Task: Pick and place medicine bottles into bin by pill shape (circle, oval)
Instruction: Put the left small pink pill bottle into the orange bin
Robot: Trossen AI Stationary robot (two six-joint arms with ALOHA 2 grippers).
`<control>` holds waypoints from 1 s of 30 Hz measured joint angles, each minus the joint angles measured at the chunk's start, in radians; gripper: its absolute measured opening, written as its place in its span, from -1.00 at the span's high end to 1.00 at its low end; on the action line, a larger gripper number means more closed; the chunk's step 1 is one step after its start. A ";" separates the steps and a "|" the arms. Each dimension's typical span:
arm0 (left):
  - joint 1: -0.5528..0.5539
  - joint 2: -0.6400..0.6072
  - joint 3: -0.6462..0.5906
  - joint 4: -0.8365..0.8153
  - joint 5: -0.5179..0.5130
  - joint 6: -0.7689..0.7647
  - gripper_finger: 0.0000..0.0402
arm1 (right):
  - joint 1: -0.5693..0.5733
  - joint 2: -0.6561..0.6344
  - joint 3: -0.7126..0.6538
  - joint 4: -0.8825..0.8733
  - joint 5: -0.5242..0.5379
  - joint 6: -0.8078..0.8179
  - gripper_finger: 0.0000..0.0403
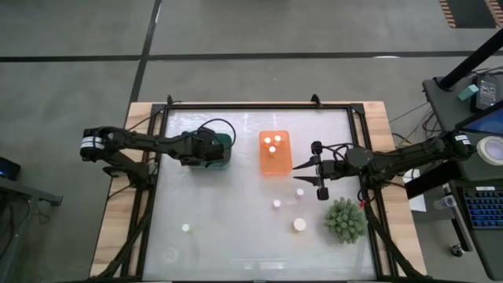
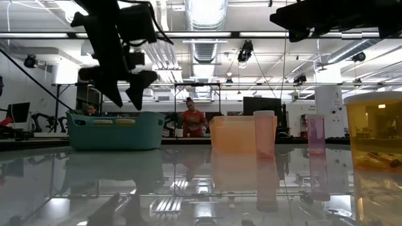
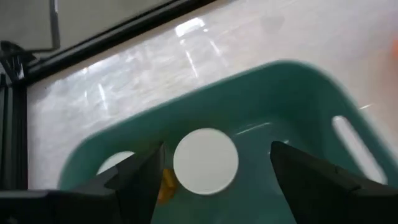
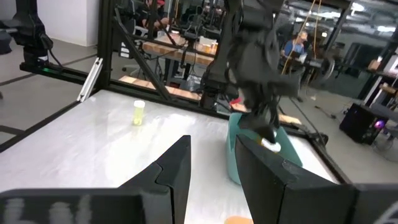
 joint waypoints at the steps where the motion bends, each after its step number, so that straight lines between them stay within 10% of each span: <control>1: -0.002 -0.010 0.008 -0.002 0.002 0.018 -0.37 | 0.000 0.000 0.000 -0.007 0.003 0.009 0.42; 18: -0.217 -0.218 0.080 0.246 0.006 0.655 -0.37 | 0.003 0.001 0.000 -0.154 0.005 0.389 0.42; 30: -0.391 -0.220 -0.125 0.946 0.289 1.238 -0.37 | 0.033 0.002 0.034 -0.153 0.005 0.582 0.42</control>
